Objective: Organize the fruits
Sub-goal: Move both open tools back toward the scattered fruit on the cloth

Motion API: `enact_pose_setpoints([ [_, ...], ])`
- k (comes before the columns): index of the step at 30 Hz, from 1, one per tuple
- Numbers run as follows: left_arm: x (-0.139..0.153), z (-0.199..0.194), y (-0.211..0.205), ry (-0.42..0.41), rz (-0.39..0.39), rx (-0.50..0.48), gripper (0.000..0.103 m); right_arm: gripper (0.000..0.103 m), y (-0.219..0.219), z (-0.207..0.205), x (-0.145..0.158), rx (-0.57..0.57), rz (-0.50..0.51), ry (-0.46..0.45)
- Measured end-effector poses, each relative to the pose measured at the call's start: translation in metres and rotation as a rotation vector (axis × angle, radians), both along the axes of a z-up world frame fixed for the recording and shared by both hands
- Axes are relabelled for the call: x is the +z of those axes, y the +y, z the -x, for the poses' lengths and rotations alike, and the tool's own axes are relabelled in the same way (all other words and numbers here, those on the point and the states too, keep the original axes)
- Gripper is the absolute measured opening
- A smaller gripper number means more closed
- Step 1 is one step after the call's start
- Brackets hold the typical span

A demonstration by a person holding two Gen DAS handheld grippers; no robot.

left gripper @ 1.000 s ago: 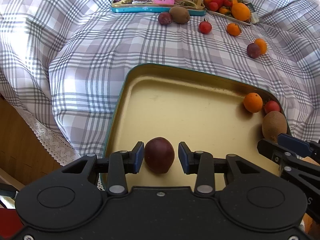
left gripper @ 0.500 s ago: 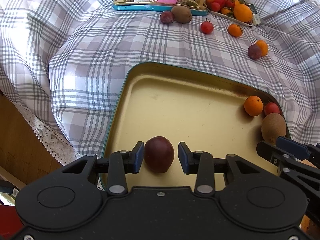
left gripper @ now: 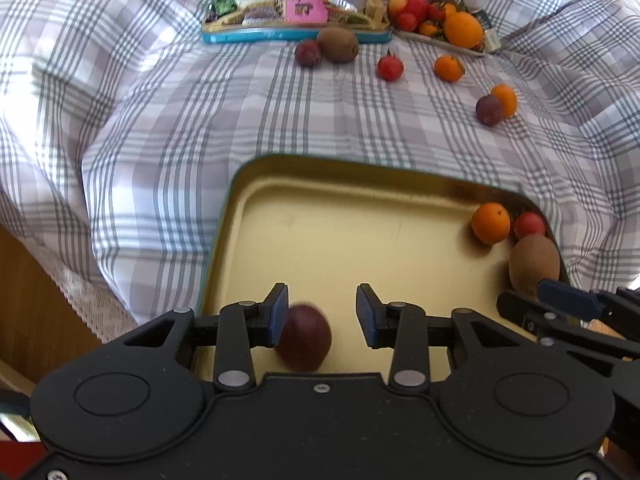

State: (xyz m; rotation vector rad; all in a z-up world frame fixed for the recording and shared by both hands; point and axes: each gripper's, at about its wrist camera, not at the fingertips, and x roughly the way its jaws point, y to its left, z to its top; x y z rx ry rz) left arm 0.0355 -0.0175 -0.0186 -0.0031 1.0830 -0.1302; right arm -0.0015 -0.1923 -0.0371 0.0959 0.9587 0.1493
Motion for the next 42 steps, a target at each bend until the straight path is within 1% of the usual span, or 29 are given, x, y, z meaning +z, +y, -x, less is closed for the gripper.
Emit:
enact_pose_setpoints([
  [3,0.005,-0.006,0.0,-0.021,0.003,-0.002,0.047,0.041,-0.001,-0.003,0.002,-0.013,0.0,-0.01],
  [8,0.01,-0.018,-0.001,-0.029,0.025,-0.002,0.047,0.041,0.0,-0.01,0.006,-0.025,-0.01,-0.04],
  [13,0.01,-0.03,-0.005,-0.035,0.02,-0.012,0.047,0.041,-0.002,-0.019,0.009,-0.039,-0.025,-0.066],
  [20,0.007,-0.052,-0.014,-0.028,0.02,-0.044,0.047,0.041,-0.009,-0.04,0.006,-0.076,-0.059,-0.046],
  [26,0.003,-0.076,-0.023,-0.038,0.015,-0.075,0.047,0.041,-0.019,-0.067,0.002,-0.116,-0.079,-0.043],
  [30,0.001,-0.094,-0.027,-0.037,0.028,-0.092,0.047,0.041,-0.026,-0.085,-0.001,-0.144,-0.059,-0.053],
  [36,0.0,-0.119,-0.038,-0.055,0.013,-0.118,0.047,0.041,-0.035,-0.11,-0.003,-0.181,-0.02,-0.072],
  [42,-0.001,-0.141,-0.049,-0.067,0.002,-0.151,0.047,0.041,-0.045,-0.133,-0.01,-0.217,-0.012,-0.051],
])
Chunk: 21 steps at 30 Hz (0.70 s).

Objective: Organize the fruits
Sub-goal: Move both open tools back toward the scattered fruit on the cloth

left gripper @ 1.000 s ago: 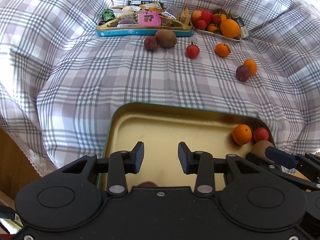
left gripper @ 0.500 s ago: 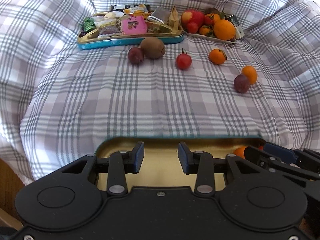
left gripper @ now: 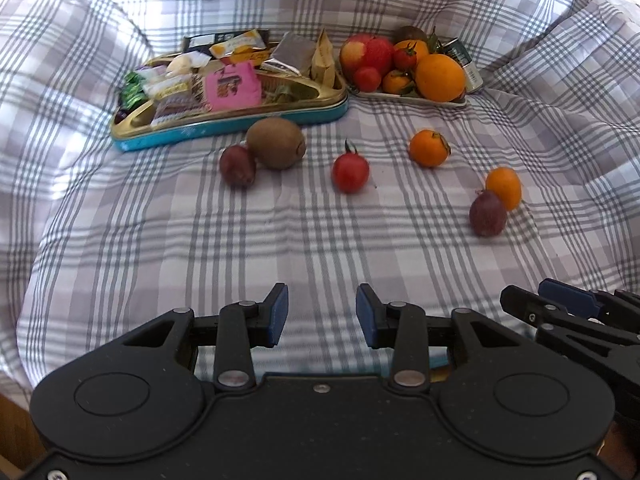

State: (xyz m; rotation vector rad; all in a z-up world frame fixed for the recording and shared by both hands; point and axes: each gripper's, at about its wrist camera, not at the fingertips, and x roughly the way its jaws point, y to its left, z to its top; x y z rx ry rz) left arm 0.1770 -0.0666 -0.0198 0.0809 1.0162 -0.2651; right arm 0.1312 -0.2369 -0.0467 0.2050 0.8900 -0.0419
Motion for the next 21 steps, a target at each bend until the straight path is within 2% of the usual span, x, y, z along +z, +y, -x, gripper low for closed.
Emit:
enact_pose_setpoints([
  [21,-0.021,-0.072,-0.033,0.004,-0.002,-0.094,0.047,0.045,-0.021,-0.079,-0.035,-0.044,-0.005,0.055],
])
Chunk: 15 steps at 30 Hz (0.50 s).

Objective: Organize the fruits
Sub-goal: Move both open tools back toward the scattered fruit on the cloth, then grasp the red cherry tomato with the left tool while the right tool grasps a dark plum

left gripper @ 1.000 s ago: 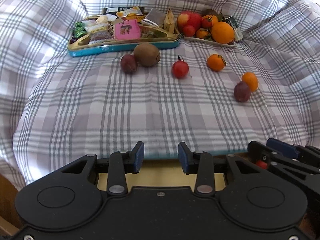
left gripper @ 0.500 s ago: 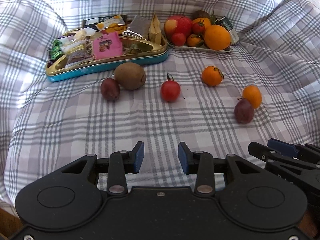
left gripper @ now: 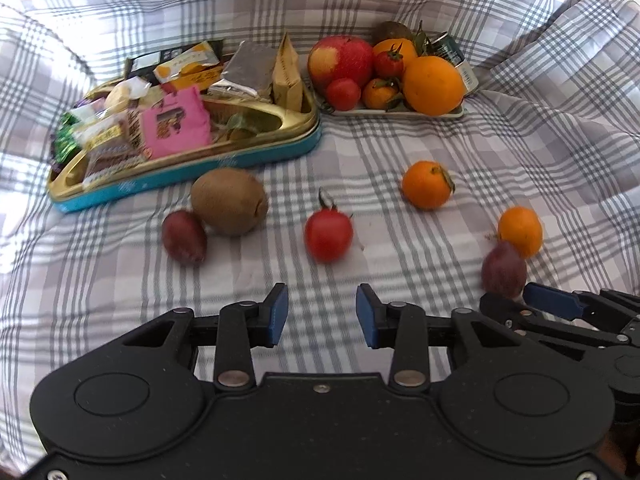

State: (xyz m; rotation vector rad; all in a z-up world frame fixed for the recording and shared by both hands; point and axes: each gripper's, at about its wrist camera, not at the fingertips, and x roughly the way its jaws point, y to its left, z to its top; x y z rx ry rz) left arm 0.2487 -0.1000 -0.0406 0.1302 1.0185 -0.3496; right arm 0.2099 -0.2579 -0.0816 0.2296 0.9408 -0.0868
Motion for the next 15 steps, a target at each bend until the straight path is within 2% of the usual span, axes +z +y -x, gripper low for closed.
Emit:
enact_pose_setpoints([
  [6,-0.004,-0.015,-0.011,-0.025,0.012,-0.036,0.047,0.048,0.0,-0.014,-0.008,-0.006,0.005,-0.001],
  [15,-0.015,-0.033,-0.017,-0.026,0.019,-0.016,0.047,0.053,0.013,-0.016,-0.014,0.042,0.098,-0.031],
])
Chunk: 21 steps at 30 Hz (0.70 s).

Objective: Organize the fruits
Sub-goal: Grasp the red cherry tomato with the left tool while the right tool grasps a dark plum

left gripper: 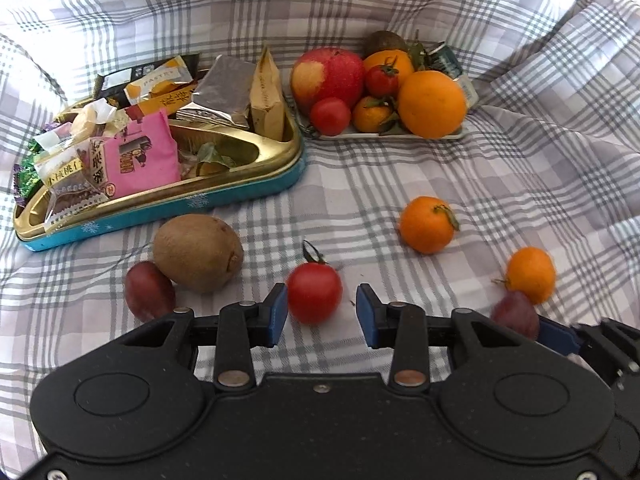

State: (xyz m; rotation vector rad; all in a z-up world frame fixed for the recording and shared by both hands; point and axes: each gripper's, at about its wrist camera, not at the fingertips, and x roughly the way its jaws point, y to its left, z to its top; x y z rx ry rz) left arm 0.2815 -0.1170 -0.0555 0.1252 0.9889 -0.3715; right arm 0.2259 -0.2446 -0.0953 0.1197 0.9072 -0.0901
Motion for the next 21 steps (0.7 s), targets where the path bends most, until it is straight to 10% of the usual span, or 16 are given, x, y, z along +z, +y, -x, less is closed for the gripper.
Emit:
enact_pose_setpoints([
  [15,-0.011,-0.015,-0.001,0.04,0.008,0.037,0.042,0.055,0.001,-0.003,0.0,-0.007,-0.002,0.016],
  [21,0.0,0.0,0.006,0.038,0.013,0.043,0.042,0.04,-0.006,-0.005,0.003,-0.045,-0.018,0.031],
])
